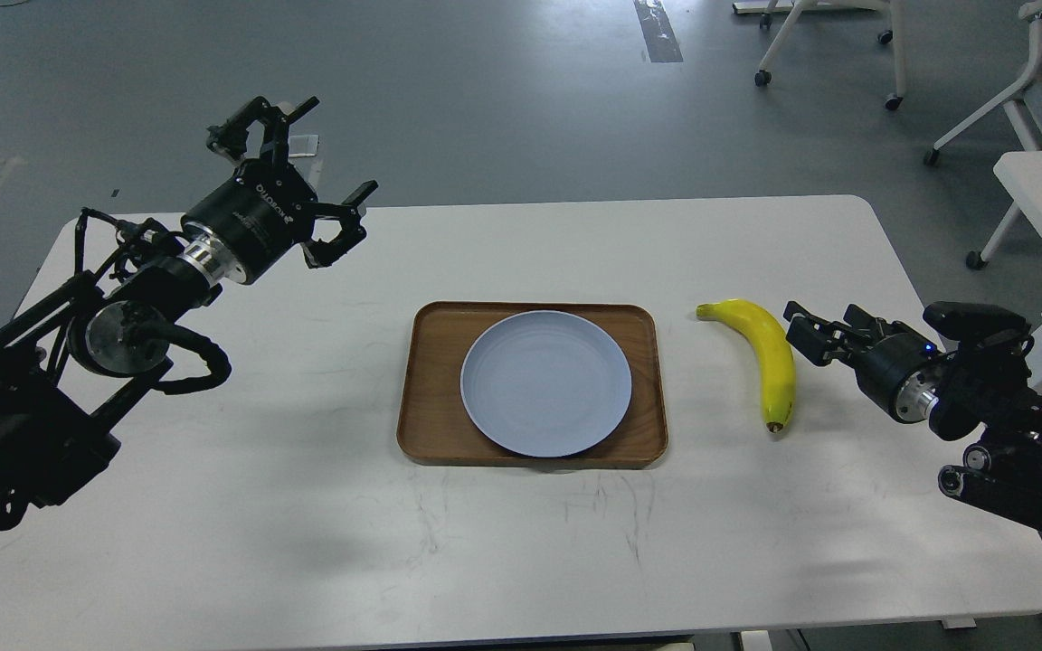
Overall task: Place banana on plate with both arms
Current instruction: 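Move the right gripper down to the yellow banana and grasp it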
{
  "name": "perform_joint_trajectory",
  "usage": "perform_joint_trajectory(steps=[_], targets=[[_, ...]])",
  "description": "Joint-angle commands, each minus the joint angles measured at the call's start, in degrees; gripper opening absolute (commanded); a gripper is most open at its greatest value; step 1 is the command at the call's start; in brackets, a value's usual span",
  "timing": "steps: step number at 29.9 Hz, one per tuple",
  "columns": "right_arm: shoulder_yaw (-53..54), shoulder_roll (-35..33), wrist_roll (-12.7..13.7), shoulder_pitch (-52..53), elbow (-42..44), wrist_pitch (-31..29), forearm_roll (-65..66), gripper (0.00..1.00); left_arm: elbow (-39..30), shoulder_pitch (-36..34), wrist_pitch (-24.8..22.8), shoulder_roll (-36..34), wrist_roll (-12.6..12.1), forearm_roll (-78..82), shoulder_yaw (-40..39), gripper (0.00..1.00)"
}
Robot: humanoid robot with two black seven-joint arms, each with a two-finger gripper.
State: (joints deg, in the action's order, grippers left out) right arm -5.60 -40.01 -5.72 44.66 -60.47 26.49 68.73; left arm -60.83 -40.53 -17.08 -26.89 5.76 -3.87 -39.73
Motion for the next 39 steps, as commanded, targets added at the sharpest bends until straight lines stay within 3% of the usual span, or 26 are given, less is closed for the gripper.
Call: perform_joint_trajectory(steps=[1,9,11,39], targets=[[-0.9,0.1,0.2,-0.3,0.1,0.0,0.0,0.87,-0.3,0.0,0.1,0.0,0.0,0.0,-0.1,0.98],[-1.3,0.7,0.4,-0.9,0.4,0.0,-0.1,0.86,-0.3,0.0,0.0,-0.1,0.0,0.0,0.1,0.98],[-1.2,1.5,0.4,-0.9,0.4,0.1,-0.2,0.82,-0.3,0.0,0.0,-0.1,0.0,0.0,0.1,0.98],[-2.3,4.2,0.6,-1.0,2.1,0.0,-0.3,0.82,-0.3,0.2,0.0,-1.1,0.0,0.4,0.4,0.98]])
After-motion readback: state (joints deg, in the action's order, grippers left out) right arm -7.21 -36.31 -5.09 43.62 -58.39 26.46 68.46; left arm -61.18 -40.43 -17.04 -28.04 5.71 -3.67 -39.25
